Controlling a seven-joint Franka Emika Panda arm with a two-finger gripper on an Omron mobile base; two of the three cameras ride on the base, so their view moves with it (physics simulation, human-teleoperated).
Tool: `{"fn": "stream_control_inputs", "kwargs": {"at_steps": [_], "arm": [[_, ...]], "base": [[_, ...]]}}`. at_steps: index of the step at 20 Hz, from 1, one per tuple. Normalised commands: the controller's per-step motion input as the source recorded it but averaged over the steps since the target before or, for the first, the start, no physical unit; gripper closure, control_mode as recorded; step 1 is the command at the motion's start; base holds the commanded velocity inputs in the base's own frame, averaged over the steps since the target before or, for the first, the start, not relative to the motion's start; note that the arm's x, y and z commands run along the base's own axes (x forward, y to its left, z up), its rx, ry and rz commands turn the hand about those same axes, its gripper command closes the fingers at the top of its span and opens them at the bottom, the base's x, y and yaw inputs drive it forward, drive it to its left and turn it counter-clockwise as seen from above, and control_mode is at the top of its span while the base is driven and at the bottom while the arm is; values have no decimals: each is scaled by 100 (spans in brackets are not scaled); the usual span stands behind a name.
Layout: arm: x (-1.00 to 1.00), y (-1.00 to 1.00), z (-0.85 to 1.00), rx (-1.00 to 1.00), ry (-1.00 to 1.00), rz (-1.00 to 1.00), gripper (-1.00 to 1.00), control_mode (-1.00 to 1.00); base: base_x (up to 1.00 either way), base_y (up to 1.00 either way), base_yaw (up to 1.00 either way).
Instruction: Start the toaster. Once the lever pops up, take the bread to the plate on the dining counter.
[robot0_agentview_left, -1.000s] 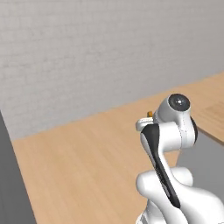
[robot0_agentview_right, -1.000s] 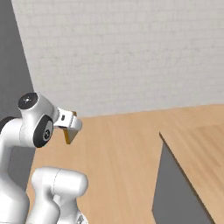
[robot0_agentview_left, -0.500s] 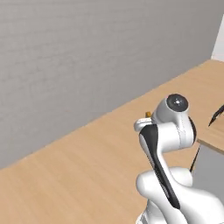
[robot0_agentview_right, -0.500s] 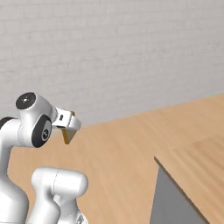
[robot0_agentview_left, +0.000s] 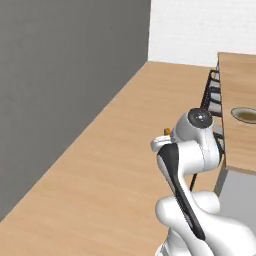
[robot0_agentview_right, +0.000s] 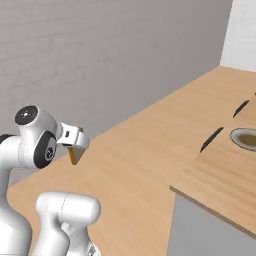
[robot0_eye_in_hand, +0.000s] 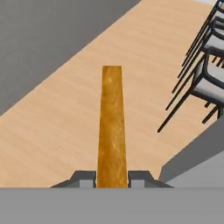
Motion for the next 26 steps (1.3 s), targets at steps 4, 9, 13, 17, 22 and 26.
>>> {"fn": "stream_control_inputs", "kwargs": {"at_steps": [4, 9, 13, 17, 22, 26], "arm": [[0, 0, 0, 0, 0, 0, 100, 100], [0, 0, 0, 0, 0, 0, 100, 100], [0, 0, 0, 0, 0, 0, 100, 100], [0, 0, 0, 0, 0, 0, 100, 100], [0, 0, 0, 0, 0, 0, 100, 100], [0, 0, 0, 0, 0, 0, 100, 100]], "base": [[66, 58, -72], [86, 57, -75], [71, 51, -79], [62, 44, -82], [51, 48, -78], [42, 52, -78]]}}
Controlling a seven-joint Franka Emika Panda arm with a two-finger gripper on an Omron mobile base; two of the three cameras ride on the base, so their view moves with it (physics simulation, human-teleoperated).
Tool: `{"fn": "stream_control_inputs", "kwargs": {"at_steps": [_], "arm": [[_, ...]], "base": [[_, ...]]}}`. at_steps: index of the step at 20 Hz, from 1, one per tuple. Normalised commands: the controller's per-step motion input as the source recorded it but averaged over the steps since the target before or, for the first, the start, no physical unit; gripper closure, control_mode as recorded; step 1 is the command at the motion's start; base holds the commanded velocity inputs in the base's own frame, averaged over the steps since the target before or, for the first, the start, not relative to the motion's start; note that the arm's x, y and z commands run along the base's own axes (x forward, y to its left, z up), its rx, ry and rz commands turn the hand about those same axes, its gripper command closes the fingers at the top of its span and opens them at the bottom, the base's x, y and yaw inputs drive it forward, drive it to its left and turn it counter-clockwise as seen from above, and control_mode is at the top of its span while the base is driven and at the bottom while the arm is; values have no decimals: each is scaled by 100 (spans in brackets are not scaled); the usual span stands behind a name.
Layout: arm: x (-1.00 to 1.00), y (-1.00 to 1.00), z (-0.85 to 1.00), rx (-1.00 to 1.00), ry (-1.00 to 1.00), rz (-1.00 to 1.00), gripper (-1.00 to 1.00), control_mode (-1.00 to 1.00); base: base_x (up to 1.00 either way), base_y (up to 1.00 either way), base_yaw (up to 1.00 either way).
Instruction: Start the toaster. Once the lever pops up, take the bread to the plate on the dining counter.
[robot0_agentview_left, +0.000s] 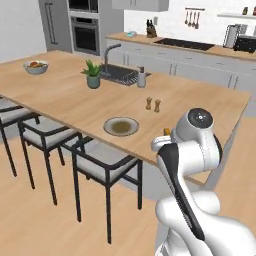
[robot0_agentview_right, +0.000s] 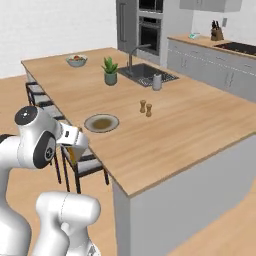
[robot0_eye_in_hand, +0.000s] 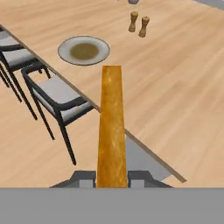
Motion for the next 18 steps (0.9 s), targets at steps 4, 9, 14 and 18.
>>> {"fn": "stream_control_inputs", "kwargs": {"at_steps": [4, 9, 14, 18], "arm": [[0, 0, 0, 0, 0, 0, 100, 100], [0, 0, 0, 0, 0, 0, 100, 100], [0, 0, 0, 0, 0, 0, 100, 100], [0, 0, 0, 0, 0, 0, 100, 100]], "base": [[16, 66, -72], [-2, 78, -65], [-27, 99, -45], [-44, 100, -25]]}}
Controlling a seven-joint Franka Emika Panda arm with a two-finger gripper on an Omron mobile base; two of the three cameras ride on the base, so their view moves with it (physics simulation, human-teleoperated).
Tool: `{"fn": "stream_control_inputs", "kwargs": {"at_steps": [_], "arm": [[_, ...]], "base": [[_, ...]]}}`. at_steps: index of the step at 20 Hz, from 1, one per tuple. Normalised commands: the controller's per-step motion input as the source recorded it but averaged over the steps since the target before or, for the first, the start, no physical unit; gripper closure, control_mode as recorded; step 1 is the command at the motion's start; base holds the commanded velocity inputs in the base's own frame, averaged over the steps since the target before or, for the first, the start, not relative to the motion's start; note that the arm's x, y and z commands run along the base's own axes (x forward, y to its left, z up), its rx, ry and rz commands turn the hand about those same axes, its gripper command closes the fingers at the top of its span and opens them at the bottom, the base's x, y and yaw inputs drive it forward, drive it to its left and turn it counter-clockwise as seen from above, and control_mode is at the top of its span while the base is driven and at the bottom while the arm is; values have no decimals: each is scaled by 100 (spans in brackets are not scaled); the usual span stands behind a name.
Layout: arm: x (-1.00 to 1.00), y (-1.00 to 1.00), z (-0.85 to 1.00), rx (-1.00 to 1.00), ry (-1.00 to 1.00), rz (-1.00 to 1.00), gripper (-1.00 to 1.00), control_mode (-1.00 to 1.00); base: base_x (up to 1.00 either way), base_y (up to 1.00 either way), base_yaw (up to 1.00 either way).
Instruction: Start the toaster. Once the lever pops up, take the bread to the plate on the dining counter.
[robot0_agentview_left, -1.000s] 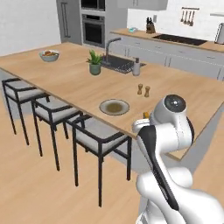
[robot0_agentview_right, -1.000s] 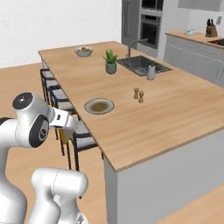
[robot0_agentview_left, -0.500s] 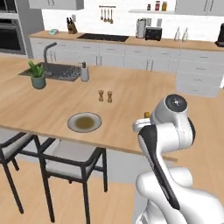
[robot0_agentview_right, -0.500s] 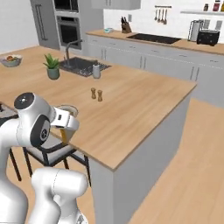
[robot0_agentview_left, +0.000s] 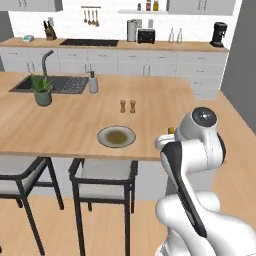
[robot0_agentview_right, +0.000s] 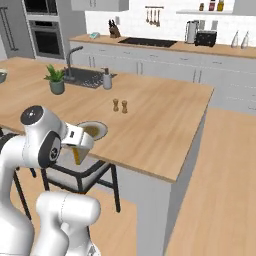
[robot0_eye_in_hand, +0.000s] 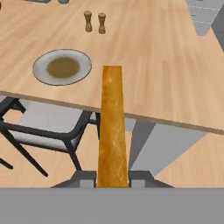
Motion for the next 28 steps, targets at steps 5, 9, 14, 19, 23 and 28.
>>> {"fn": "stream_control_inputs", "kwargs": {"at_steps": [5, 9, 14, 19, 23, 28], "arm": [[0, 0, 0, 0, 0, 0, 100, 100], [0, 0, 0, 0, 0, 0, 100, 100], [0, 0, 0, 0, 0, 0, 100, 100], [0, 0, 0, 0, 0, 0, 100, 100], [0, 0, 0, 0, 0, 0, 100, 100], [0, 0, 0, 0, 0, 0, 100, 100]], "base": [[-10, 86, -12], [39, 66, -51], [7, 79, -56], [11, 100, -50], [42, 61, -19], [51, 1, 2]]}}
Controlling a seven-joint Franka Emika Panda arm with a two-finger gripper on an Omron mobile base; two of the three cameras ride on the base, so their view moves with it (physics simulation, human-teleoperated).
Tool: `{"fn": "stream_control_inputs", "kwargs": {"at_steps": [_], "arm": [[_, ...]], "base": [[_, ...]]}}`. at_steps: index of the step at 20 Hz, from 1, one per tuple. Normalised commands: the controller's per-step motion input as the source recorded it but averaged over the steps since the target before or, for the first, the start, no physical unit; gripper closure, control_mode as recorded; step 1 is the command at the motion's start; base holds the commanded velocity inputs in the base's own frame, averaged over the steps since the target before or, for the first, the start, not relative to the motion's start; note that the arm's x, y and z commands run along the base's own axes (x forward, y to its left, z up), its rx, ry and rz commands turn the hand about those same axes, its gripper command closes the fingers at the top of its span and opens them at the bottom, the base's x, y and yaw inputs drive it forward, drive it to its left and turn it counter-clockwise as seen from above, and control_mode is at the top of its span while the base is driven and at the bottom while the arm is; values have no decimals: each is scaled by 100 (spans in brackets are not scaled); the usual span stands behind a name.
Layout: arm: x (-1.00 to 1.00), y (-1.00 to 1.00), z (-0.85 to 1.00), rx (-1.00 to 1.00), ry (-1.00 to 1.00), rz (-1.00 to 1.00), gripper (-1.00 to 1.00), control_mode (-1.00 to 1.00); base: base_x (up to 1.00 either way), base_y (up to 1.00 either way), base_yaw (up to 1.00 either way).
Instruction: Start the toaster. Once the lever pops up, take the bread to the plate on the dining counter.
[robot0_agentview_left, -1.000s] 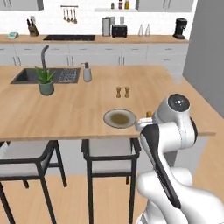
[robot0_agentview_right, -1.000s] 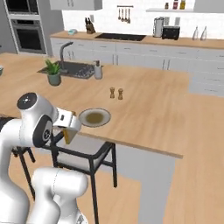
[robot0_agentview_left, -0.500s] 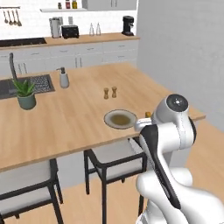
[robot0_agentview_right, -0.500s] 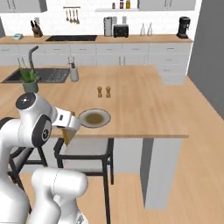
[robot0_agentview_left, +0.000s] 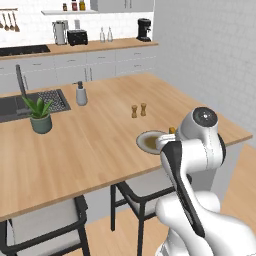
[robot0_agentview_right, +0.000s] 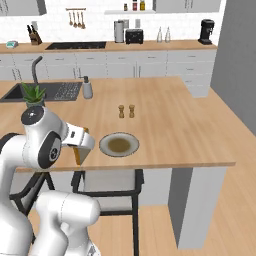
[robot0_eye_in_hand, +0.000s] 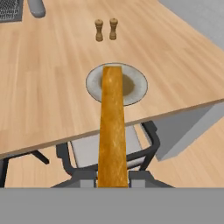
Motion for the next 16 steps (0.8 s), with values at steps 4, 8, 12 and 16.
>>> {"fn": "stream_control_inputs", "kwargs": {"at_steps": [4, 8, 12, 16], "arm": [[0, 0, 0, 0, 0, 0, 100, 100], [0, 0, 0, 0, 0, 0, 100, 100], [0, 0, 0, 0, 0, 0, 100, 100], [6, -1, 0, 0, 0, 0, 100, -100]], "base": [[45, 0, 5], [24, 0, 0], [6, 0, 0], [3, 0, 0]]}}
